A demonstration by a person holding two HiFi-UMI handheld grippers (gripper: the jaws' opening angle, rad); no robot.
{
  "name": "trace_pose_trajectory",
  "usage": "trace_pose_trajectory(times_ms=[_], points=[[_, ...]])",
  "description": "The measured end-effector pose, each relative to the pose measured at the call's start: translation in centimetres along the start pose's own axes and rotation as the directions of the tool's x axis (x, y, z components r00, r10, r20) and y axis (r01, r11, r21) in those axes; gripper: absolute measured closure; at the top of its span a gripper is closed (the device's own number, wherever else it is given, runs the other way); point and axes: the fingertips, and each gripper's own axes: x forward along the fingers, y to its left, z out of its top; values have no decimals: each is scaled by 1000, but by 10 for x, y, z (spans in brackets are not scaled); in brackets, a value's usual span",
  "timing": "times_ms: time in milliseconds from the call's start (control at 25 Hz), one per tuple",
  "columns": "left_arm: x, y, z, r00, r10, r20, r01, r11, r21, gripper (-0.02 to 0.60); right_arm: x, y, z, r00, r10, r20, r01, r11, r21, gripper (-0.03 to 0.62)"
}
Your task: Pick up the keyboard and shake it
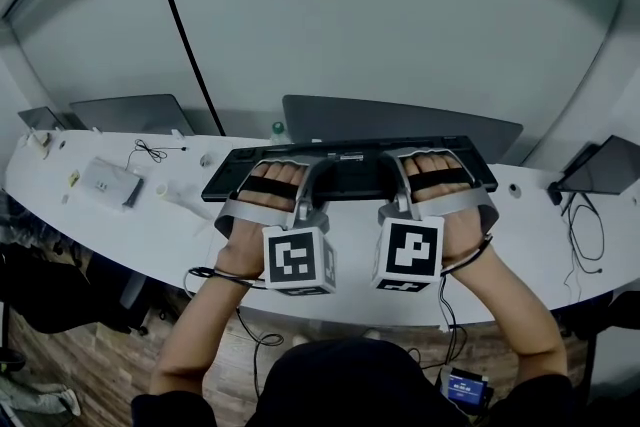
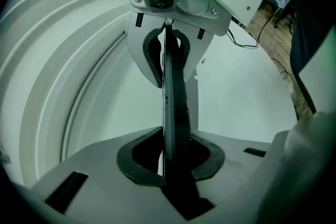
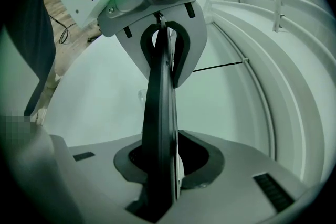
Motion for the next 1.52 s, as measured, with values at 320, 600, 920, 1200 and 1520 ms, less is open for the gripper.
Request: trace_pose_trajectory(times_ms=[320, 600, 920, 1200, 1520], points=[[3, -8, -2, 1000, -27, -15, 26, 999, -42, 492, 2, 1, -1, 1000, -27, 3, 27, 999, -29, 440], [1, -7, -10, 999, -17, -45, 14, 998, -68, 492, -12, -5, 12, 995, -85, 44, 88, 995, -53, 421], [10, 3, -28, 998, -14, -64, 7, 994, -110, 492, -13, -21, 9, 993, -109, 48, 111, 992, -55, 419], [11, -1, -36, 996, -10, -86, -2, 990, -143, 492, -27, -21, 5, 990, -124, 72, 125, 992, -13, 420], [18, 5, -60, 993, 6, -118, -32, 976, -217, 492, -45, -44, 11, 962, -210, 172, 190, 974, 127, 421]])
